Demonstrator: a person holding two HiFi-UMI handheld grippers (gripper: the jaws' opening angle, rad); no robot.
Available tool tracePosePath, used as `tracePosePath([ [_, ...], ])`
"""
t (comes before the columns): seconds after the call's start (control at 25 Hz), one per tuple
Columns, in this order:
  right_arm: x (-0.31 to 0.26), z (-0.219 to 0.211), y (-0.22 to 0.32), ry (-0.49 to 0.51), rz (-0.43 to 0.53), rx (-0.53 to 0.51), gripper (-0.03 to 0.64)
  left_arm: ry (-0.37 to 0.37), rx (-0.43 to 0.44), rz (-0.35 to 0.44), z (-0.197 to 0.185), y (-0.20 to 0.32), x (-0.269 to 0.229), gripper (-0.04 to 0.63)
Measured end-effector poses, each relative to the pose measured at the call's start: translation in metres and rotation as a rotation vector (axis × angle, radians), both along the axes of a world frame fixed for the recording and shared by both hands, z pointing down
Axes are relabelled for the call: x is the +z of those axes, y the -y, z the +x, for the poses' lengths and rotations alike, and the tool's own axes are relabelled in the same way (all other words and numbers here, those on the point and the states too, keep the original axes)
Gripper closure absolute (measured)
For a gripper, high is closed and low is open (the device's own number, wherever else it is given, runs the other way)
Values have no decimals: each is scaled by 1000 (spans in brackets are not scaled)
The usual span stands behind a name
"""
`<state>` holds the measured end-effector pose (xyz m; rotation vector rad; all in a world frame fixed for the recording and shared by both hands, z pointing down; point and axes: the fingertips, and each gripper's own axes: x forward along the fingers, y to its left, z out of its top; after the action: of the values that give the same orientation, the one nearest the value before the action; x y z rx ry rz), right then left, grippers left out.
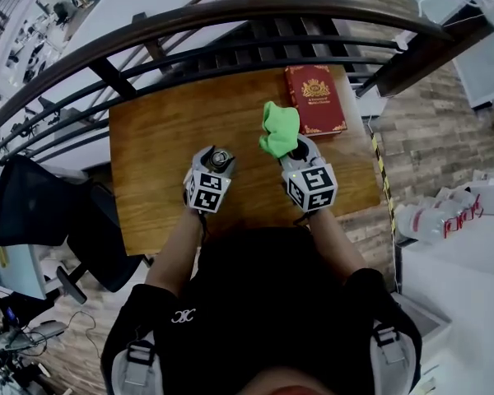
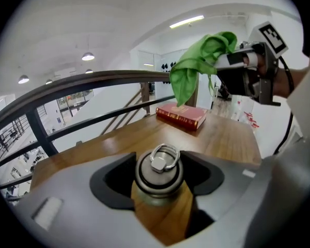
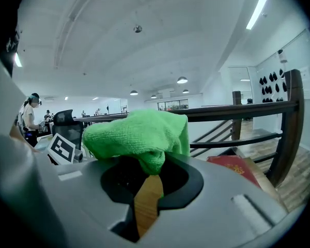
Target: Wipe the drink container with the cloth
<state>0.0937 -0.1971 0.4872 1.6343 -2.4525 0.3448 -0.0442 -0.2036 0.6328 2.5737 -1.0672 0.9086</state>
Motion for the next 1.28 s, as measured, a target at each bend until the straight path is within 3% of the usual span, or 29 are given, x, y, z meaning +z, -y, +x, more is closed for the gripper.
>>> tracePosePath([
  [0.28, -8, -5, 0, 10, 18, -24, 568, -33, -35, 18, -3, -4, -14, 284],
  [0.64, -23, -17, 5, 25, 55, -62, 568, -175, -154, 185, -28, 10, -92, 307],
  [0.84, -41, -31, 11, 26, 102, -107, 568, -244, -292, 295, -63, 12, -144, 425],
  [1.04, -74, -46, 18, 27, 190, -140, 568, -220, -456, 406, -111, 8, -187, 531],
  [1.28, -110, -63, 18, 27, 299, -151, 568, -189, -653, 450, -170, -10, -213, 541],
])
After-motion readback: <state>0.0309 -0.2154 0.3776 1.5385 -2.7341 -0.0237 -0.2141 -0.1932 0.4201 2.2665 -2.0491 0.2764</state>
